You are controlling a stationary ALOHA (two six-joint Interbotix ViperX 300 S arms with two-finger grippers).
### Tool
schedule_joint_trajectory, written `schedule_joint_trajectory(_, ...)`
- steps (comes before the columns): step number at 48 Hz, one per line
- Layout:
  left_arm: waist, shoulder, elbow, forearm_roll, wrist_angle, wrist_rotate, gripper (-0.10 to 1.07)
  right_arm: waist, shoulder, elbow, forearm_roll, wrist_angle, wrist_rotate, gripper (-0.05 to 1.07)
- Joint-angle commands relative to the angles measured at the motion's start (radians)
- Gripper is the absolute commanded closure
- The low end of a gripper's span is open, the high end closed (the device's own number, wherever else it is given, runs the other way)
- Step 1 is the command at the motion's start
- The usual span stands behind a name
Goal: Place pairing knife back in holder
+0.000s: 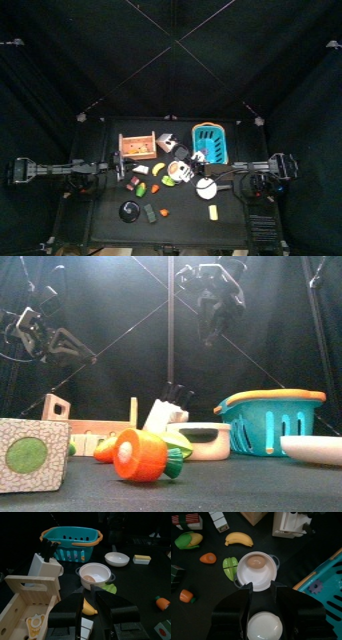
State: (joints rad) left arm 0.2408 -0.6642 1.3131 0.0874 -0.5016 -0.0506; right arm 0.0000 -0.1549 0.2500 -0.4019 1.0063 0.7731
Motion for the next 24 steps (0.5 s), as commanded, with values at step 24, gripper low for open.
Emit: schedule_joint_trajectory(24,-0.003,-0.005,-0.020,0.014,-0.009,0.000,0.34,0.008,-0.216,0.321,-0.078,-0.456,0.043,0.28)
